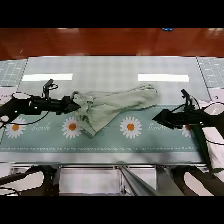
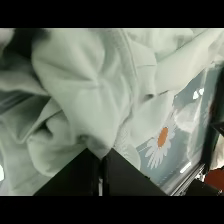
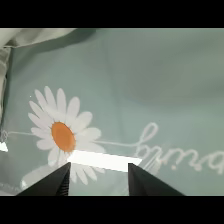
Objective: Fold the shirts.
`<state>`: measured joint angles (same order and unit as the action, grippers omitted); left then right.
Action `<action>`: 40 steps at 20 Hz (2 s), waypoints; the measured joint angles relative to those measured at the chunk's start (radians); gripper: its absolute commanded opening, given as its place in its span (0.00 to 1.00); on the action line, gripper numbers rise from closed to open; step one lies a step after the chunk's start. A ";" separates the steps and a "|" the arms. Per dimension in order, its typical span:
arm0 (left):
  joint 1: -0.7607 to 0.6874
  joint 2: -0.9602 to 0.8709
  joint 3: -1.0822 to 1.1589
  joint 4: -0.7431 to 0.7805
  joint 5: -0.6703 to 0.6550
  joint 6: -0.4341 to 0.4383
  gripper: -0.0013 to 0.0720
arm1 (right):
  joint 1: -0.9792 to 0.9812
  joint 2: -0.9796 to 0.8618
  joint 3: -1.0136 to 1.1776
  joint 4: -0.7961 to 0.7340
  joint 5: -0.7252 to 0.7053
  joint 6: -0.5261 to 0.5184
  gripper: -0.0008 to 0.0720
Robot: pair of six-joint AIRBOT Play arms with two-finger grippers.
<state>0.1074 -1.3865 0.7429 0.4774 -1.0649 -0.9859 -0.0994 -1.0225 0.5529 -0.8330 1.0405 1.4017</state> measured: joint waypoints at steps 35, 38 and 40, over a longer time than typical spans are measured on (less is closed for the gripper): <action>0.010 -0.025 0.147 -0.005 -0.081 0.033 0.06 | 0.419 -0.554 0.723 0.304 -0.113 -0.017 0.04; 0.060 -0.007 0.232 -0.005 -0.144 0.013 0.06 | 0.328 -0.468 0.880 0.201 -0.058 0.023 0.04; 0.096 0.020 0.308 -0.005 -0.187 -0.013 0.06 | 0.260 -0.398 0.994 0.125 -0.014 0.055 0.04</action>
<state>0.2031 -1.3663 1.0512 0.4725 -1.2522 -0.9985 0.1604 -1.4204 1.5467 -0.7082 1.0260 1.4567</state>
